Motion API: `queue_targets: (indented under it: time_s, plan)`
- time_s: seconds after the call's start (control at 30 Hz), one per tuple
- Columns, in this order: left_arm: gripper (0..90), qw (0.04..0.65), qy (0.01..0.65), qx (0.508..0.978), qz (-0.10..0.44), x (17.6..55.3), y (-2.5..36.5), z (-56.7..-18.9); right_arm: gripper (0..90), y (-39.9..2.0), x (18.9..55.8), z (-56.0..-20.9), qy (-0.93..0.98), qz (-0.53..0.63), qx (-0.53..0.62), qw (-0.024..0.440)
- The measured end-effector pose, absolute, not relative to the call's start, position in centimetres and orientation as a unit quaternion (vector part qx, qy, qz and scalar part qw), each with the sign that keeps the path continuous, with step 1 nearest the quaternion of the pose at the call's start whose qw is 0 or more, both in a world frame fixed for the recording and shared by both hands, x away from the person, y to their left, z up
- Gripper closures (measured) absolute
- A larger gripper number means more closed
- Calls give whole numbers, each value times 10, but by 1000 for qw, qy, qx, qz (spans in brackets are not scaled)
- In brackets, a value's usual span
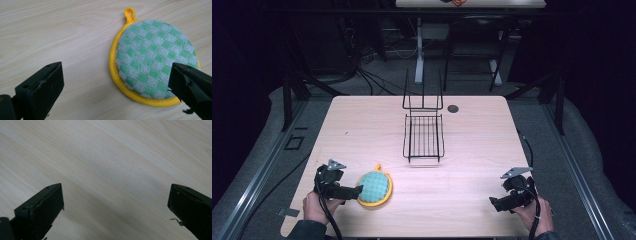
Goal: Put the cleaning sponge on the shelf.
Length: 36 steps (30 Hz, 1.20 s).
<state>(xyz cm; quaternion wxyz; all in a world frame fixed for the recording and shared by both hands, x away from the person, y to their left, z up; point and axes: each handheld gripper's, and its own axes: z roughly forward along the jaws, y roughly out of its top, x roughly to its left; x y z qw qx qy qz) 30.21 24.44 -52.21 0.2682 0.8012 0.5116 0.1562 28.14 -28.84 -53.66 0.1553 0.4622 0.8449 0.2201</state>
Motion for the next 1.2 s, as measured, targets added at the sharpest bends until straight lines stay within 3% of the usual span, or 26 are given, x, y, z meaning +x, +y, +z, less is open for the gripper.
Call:
queue_targets:
  time_s: [0.7, 1.2]
  plan:
    - [6, 280, 502, 806, 142, 324, 218, -524, 1, -284, 282, -538, 846, 227, 456, 157]
    - [307, 276, 515, 802, 124, 338, 221, -532, 9, -282, 282, -537, 849, 232, 450, 152]
